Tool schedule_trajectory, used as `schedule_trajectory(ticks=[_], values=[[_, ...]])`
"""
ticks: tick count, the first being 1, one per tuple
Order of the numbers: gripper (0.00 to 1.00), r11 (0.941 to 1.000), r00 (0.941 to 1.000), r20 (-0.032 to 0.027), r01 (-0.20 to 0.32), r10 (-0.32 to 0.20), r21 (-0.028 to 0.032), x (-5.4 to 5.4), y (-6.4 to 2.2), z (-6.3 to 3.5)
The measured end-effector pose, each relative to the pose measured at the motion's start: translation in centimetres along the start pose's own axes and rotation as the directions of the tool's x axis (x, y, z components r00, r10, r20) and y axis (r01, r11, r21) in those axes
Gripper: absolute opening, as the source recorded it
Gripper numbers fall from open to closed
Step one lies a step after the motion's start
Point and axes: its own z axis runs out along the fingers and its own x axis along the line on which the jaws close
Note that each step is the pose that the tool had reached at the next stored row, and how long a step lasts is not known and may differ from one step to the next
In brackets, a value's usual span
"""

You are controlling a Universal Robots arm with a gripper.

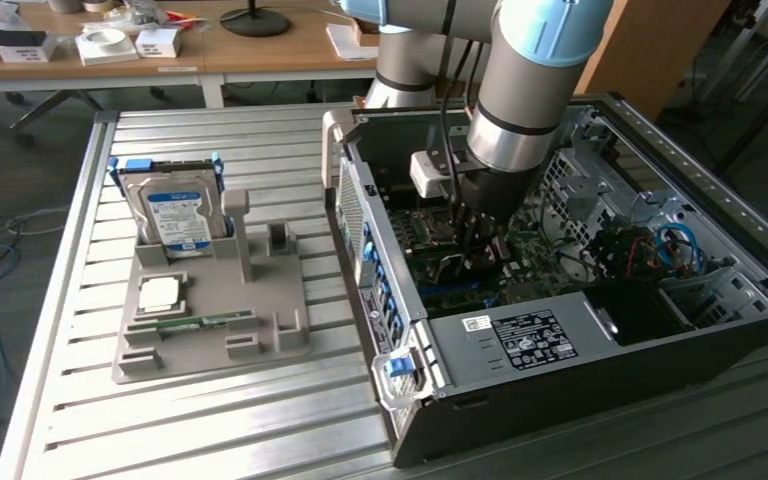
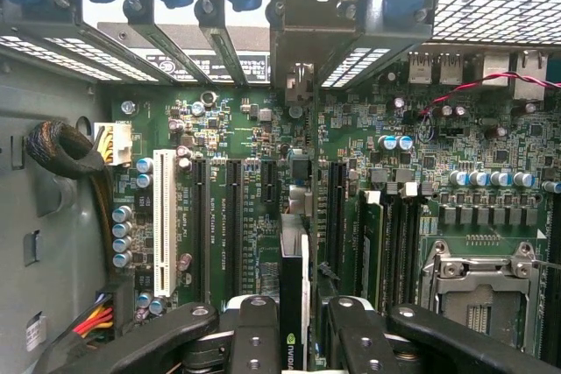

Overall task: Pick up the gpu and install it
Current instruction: 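Insert the gpu into the slot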

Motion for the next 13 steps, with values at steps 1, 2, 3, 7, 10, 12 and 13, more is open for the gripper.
schedule_trajectory(ticks=[1,2,3,7,10,12,13], values=[[0.26,1.0,1.0,-0.0001,0.0,0.0,0.0,0.0,0.0,0.0],[0.26,1.0,1.0,-0.0001,0.0,0.0,0.0,0.0,0.0,0.0],[0.26,1.0,1.0,-0.0001,0.0,0.0,0.0,0.0,0.0,0.0],[0.26,1.0,1.0,-0.0001,0.0,0.0,0.0,0.0,0.0,0.0],[0.26,1.0,1.0,0.0,0.0,0.0,0.0,0.0,0.0,0.0],[0.26,1.0,1.0,0.0,0.0,0.0,0.0,0.0,0.0,0.0],[0.26,1.0,1.0,0.0,0.0,0.0,0.0,0.0,0.0,0.0]])
